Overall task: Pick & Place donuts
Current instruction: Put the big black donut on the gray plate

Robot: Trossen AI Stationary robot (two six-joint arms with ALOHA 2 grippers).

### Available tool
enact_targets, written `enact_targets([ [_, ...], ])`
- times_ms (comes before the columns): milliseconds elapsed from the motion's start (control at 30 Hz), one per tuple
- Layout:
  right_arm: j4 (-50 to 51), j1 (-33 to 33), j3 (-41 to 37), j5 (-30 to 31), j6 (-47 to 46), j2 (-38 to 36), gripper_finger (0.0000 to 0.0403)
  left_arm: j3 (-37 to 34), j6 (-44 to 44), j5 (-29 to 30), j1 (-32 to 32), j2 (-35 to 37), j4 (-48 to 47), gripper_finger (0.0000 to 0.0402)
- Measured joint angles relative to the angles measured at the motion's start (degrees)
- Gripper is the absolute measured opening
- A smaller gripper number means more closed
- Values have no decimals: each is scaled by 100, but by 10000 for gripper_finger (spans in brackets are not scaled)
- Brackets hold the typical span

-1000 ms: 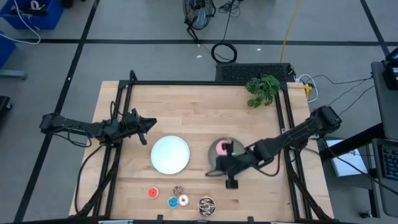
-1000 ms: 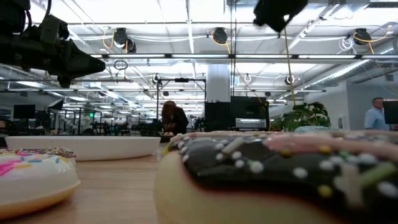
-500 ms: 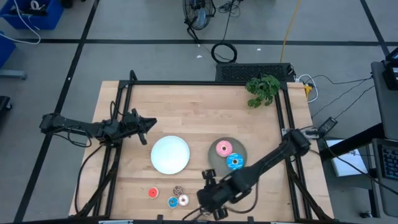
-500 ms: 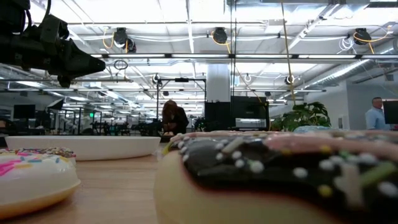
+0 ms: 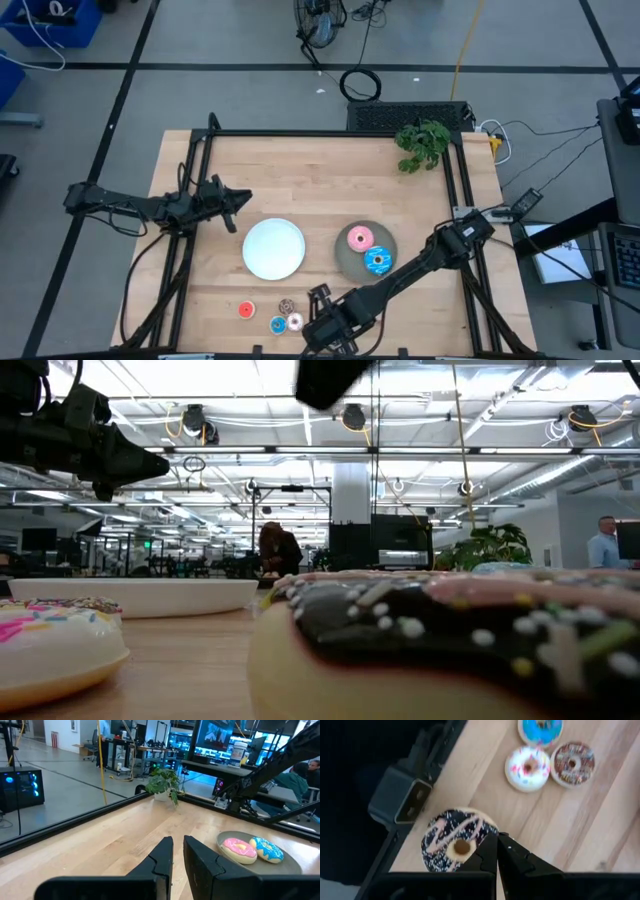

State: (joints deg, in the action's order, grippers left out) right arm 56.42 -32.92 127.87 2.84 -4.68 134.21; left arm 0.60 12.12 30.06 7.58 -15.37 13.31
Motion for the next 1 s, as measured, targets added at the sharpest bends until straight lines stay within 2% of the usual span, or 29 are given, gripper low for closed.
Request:
enact_targets([
  [167, -281, -69, -74, 7, 97, -22, 39, 0, -48, 1, -1, -1, -31, 51],
  [433, -214, -104, -174, 389, 147, -8, 160, 0, -44, -1, 0, 1, -29, 51],
  [567, -523, -124, -494, 464, 198, 6, 203, 0, -42, -1, 1, 1, -27, 51],
  [733, -505, -132, -748, 443, 30, 7, 228, 0, -42, -1, 1, -1, -23, 51],
  [1000, -530, -46, -761, 467, -343, -2, 230, 0, -39, -1, 1, -1, -23, 51],
])
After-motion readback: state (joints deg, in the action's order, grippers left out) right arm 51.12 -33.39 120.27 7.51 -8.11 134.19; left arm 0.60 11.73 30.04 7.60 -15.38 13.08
